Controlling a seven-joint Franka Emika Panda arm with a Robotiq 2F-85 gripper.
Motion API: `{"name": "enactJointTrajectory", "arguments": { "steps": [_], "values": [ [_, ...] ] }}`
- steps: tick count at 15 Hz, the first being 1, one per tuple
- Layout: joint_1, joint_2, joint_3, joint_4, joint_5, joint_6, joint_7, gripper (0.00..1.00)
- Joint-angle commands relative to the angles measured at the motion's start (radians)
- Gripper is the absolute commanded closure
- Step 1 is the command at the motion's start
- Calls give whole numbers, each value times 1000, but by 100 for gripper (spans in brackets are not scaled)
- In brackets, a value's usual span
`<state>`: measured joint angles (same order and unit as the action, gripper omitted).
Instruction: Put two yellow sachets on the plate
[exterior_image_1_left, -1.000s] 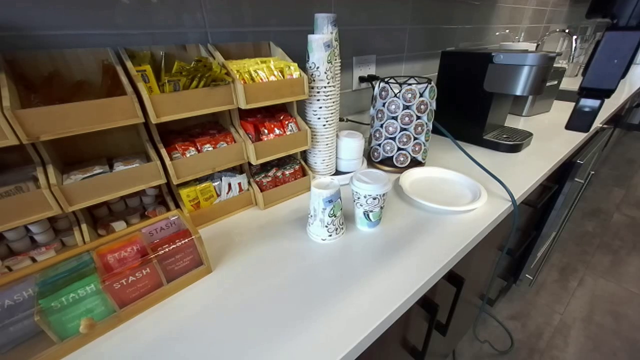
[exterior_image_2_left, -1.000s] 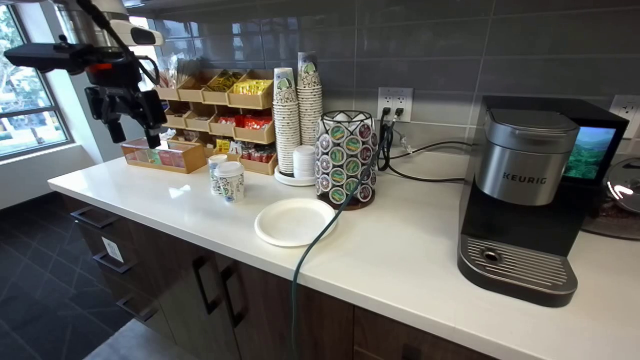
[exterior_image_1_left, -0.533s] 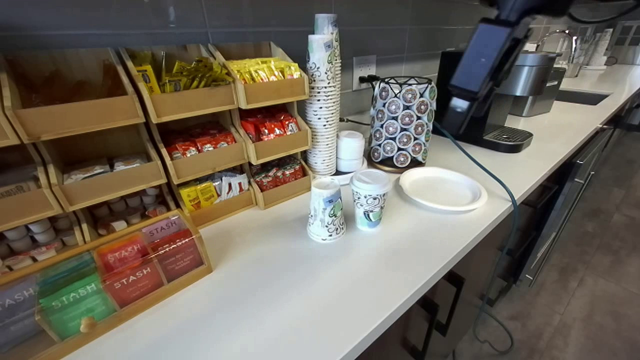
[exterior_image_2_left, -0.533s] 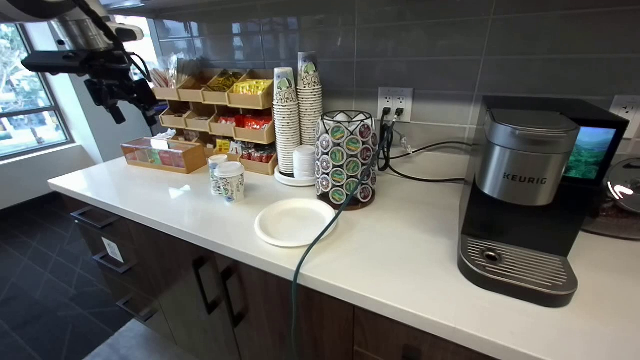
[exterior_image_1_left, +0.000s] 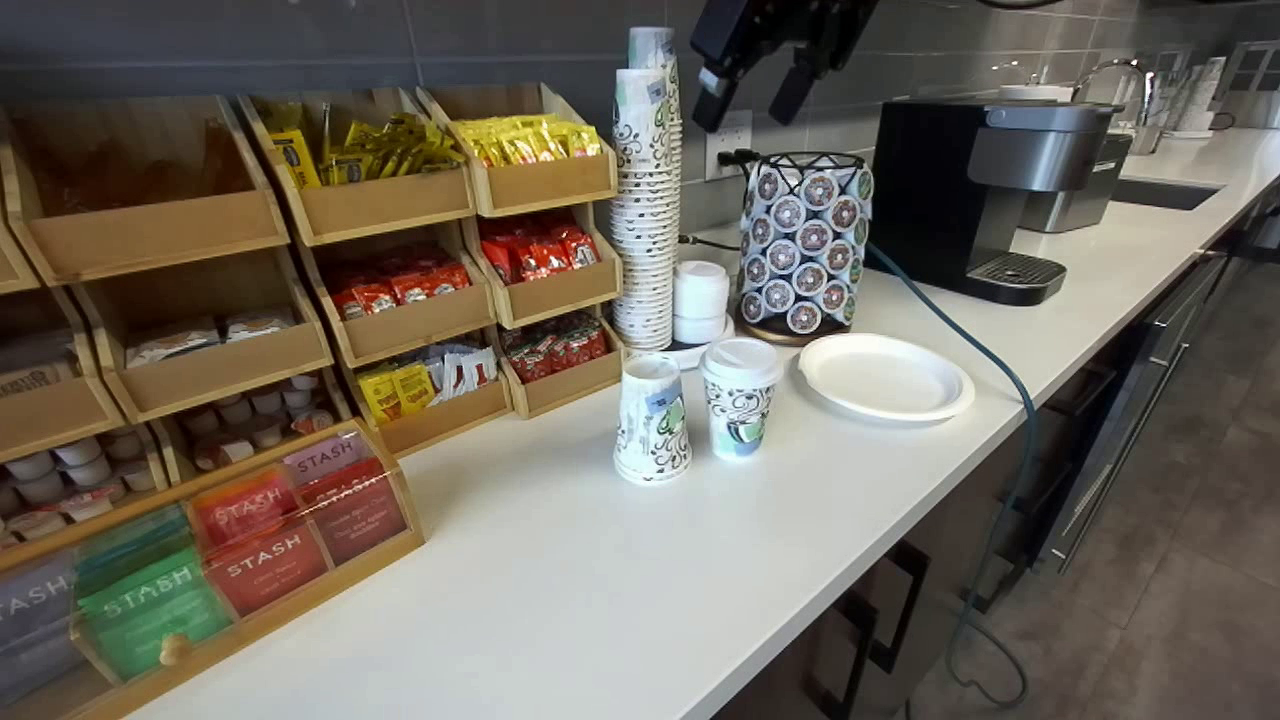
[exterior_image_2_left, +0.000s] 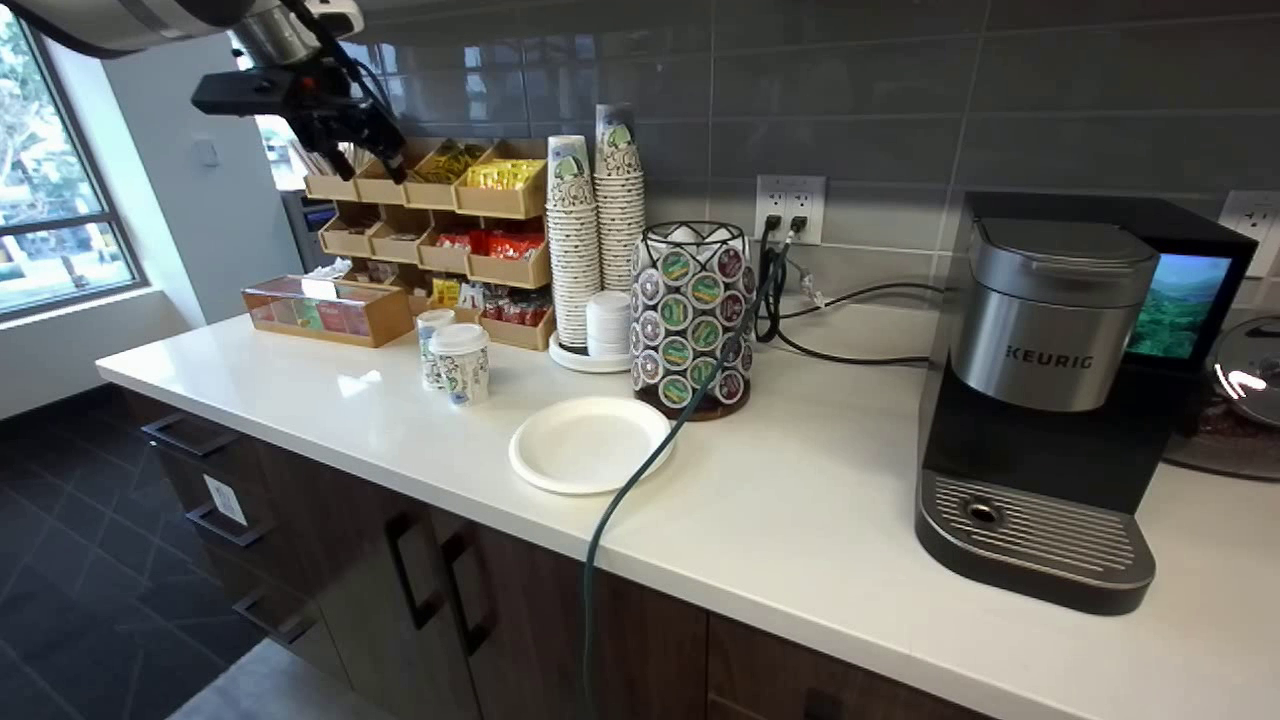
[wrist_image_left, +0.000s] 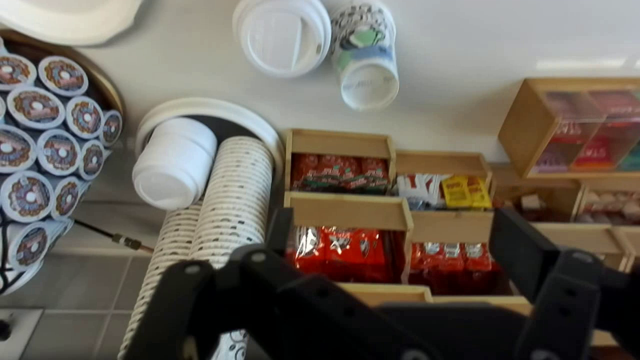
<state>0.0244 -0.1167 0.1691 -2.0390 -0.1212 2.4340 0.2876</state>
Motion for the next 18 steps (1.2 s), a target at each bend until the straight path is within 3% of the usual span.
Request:
{"name": "enactJointTrajectory", "arguments": {
  "steps": [1, 4, 5, 7, 13, 18],
  "values": [
    [7, 97, -16, 54, -69, 159, 83, 0],
    [-7, 143, -7, 61, -237, 311, 164, 0],
    [-2, 108, -13, 38, -146, 264, 105, 0],
    [-2, 132, -12, 46, -199, 303, 133, 0],
    [-2, 137, -12, 57, -208, 304, 134, 0],
    [7, 320, -25, 222, -327, 343, 210, 0]
  ]
}}
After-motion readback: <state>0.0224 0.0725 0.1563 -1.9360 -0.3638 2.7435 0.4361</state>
